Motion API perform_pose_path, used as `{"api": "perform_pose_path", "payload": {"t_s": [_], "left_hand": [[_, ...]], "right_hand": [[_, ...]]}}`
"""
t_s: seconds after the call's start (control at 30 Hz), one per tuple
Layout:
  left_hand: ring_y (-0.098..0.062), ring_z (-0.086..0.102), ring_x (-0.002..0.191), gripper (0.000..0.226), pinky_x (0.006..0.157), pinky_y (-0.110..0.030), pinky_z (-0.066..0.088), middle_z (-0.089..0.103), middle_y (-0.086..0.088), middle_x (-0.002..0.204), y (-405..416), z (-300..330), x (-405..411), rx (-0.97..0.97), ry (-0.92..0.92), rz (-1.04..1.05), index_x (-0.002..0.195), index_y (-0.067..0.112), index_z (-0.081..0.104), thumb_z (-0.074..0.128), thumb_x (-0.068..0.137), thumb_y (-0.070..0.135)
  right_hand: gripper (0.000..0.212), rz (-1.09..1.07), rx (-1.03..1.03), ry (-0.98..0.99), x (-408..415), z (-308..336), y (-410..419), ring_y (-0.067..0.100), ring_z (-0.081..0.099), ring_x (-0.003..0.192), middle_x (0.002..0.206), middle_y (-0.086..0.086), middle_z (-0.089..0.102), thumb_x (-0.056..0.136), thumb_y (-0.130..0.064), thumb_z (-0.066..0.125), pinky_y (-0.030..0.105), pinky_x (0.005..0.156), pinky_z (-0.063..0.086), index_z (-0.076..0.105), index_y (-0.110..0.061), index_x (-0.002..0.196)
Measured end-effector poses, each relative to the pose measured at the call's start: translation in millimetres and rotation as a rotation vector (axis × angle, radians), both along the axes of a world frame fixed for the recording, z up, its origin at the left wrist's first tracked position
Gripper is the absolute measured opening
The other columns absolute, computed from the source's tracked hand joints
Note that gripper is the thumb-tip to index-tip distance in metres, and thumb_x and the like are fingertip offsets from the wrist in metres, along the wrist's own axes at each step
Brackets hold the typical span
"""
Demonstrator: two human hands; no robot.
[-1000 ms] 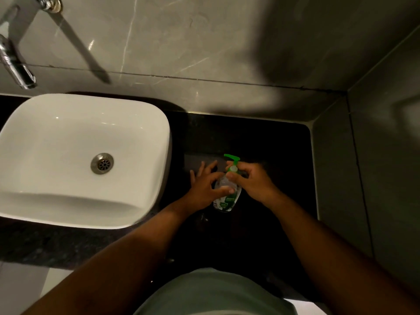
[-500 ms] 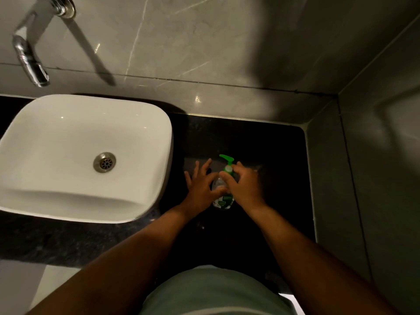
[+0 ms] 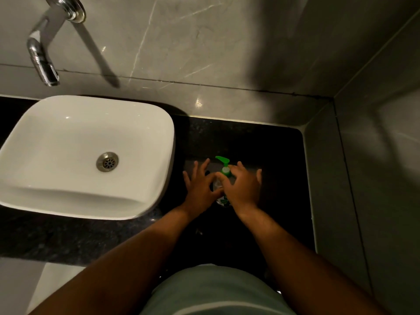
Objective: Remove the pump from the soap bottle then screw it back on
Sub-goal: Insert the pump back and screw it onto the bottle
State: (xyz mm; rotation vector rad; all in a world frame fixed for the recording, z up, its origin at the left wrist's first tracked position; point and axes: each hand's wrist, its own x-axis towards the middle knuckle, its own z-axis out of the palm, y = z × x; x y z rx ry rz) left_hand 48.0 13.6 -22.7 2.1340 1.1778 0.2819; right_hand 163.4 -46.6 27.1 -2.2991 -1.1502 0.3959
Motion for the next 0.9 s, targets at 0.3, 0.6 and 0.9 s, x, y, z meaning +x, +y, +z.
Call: {"api": "perform_pose_path", "payload": {"t_s": [0.3,0.6,0.9], "left_hand": [[-0.009,-0.018,0.14,0.06,0.104,-0.052,-0.023,0.011,0.004,0.16,5.3,2.4,0.5,0.021,-0.043,-0.107,0.116,0.042,0.057,0.053,0.066,0.074],[-0.025,-0.001,0.146,0.074,0.107,-0.06,-0.015,0.024,0.0,0.156,-1.6,10.0,-5.9,-0.024,0.011,-0.147,0.132,0.034,0.051,0.063,0.067,0.068],[-0.024,0.002,0.145,0.07,0.107,-0.06,-0.015,0.029,0.003,0.154,-4.6,16.5,-6.8,-0.056,0.01,-0.164,0.135,0.039,0.045,0.067,0.073,0.062]], "right_hand": [[0.043,0.072,0.067,0.225,23.0,14.7,-14.5,0.023,0.053,0.125,0.115,-0.001,0.072,0.071,-0.046,0.078,0.054,0.114,0.024,0.073,-0.022,0.107],[0.051,0.189,0.087,0.288,22.9,32.2,-42.8,0.014,0.06,0.11,0.121,0.001,0.064,0.069,-0.042,0.079,0.044,0.099,0.048,0.069,-0.021,0.114],[0.034,0.468,-0.088,0.017,31.6,94.6,-21.1,0.017,0.064,0.092,0.101,0.001,0.069,0.078,-0.036,0.075,0.04,0.087,0.053,0.069,-0.022,0.108]]}}
